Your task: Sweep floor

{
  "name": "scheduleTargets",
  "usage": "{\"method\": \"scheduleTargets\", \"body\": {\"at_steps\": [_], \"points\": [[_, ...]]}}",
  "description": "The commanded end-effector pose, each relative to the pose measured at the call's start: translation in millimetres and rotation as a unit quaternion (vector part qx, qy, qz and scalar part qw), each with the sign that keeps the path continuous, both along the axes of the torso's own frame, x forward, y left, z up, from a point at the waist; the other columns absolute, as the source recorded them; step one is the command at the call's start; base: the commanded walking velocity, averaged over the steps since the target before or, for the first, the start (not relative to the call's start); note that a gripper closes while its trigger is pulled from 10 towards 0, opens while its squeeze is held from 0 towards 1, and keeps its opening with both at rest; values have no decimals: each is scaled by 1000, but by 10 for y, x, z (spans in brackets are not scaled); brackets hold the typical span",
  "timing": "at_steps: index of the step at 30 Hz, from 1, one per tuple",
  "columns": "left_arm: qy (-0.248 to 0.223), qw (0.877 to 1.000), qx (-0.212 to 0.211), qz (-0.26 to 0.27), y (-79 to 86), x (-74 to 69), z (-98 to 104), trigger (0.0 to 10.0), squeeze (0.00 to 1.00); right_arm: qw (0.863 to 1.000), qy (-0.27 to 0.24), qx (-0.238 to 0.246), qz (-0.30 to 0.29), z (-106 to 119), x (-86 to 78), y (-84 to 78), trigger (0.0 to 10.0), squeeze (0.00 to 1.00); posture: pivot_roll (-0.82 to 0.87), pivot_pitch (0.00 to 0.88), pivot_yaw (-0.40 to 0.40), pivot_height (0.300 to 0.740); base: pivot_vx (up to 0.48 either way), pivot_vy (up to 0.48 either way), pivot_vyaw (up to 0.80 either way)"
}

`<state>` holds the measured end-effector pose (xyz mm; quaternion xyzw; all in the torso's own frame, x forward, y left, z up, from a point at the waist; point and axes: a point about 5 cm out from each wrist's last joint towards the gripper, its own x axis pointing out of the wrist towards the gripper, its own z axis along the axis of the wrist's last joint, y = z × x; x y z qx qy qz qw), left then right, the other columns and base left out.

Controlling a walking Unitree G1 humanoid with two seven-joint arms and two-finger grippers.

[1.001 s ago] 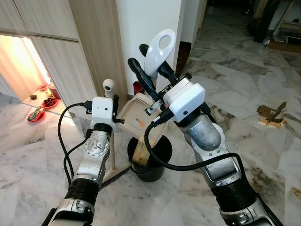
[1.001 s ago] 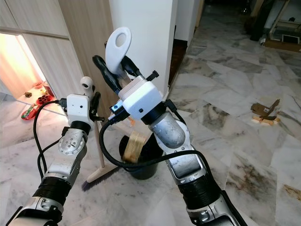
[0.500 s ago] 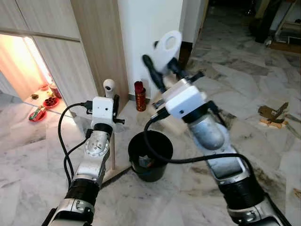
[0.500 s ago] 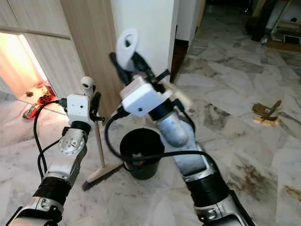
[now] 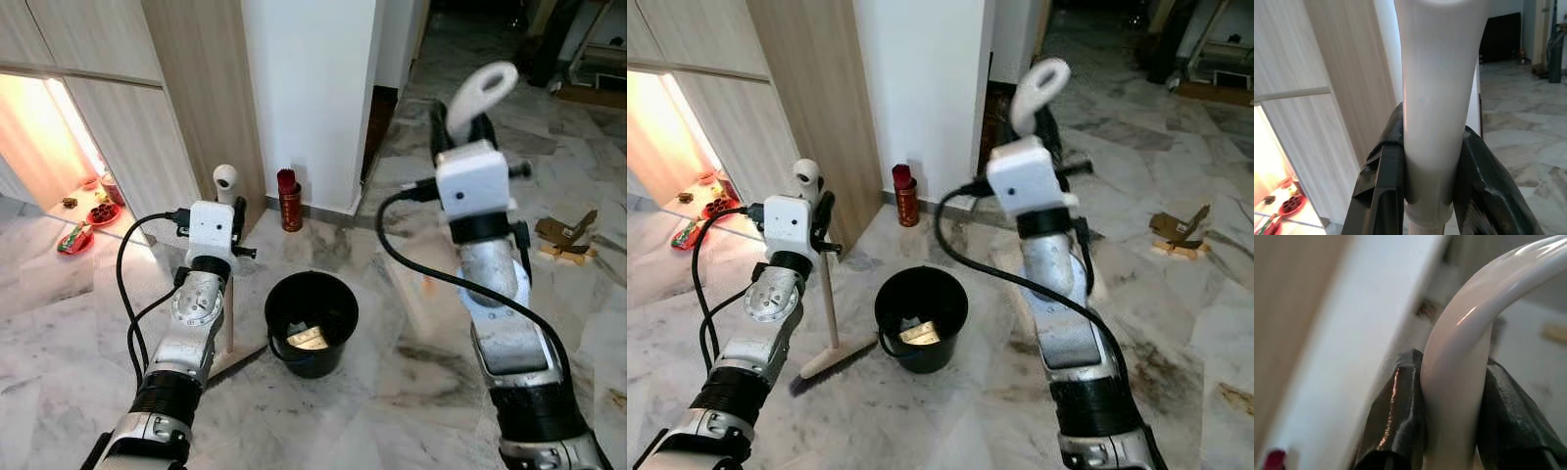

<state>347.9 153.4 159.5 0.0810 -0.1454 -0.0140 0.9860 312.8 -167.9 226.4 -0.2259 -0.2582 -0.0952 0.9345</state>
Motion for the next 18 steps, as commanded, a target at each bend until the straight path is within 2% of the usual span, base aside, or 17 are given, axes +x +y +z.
{"method": "scheduleTargets", "body": {"at_steps": [1, 2, 3, 4, 10, 18], "points": [[-1, 1000, 5, 21, 154, -10, -21, 10000, 0, 997, 11, 62, -35, -94, -26, -181, 10000, 0, -16, 0, 20, 740, 0, 0, 0], [-1, 1000, 5, 21, 154, -10, -21, 10000, 0, 997, 11, 62, -35, -94, -26, -181, 10000, 0, -16, 0, 20, 740, 0, 0, 0], [5, 1000, 5, 28, 206, -19, -55, 10000, 0, 992, 32, 105, -55, -252, -57, -290, 10000, 0, -14, 0, 20, 740, 0, 0, 0], [10, 999, 4, 32, 230, -25, -77, 10000, 0, 991, 42, 113, -63, -320, -74, -329, 10000, 0, -14, 0, 19, 740, 0, 0, 0], [32, 998, -19, 59, 373, -87, -208, 10000, 0, 986, 87, 116, -86, -653, -211, -439, 10000, 0, -21, 0, 12, 740, 0, 0, 0], [40, 996, -46, 59, 349, -114, -282, 10000, 0, 979, 106, 153, -87, -869, -280, -513, 10000, 0, -26, 0, 2, 740, 0, 0, 0]]}}
